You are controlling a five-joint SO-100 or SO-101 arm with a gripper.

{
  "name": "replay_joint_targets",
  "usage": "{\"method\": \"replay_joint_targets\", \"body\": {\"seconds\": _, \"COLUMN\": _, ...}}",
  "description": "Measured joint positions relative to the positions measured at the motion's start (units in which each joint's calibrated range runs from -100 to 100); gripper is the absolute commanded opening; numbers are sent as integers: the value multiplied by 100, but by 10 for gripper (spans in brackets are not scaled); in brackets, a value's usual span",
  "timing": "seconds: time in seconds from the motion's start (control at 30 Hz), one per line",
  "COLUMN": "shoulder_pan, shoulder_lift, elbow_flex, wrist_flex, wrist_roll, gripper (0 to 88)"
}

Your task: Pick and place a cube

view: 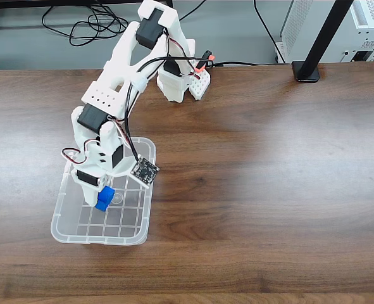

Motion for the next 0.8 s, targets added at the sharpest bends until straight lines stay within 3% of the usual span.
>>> {"method": "replay_joint_targets", "body": {"seconds": 0.27, "shoulder_pan": 0, "shoulder_lift": -852, "elbow_flex": 0, "wrist_flex": 34, "wrist_roll": 0, "gripper": 102}}
{"method": "replay_joint_targets", "body": {"seconds": 0.4, "shoulder_pan": -95, "shoulder_lift": -1644, "elbow_flex": 0, "wrist_flex": 661, "wrist_roll": 0, "gripper": 30}}
{"method": "replay_joint_targets", "body": {"seconds": 0.57, "shoulder_pan": -864, "shoulder_lift": -2910, "elbow_flex": 477, "wrist_flex": 1965, "wrist_roll": -157, "gripper": 23}}
{"method": "replay_joint_targets", "body": {"seconds": 0.8, "shoulder_pan": -2465, "shoulder_lift": -4864, "elbow_flex": 2532, "wrist_flex": 2253, "wrist_roll": -318, "gripper": 19}}
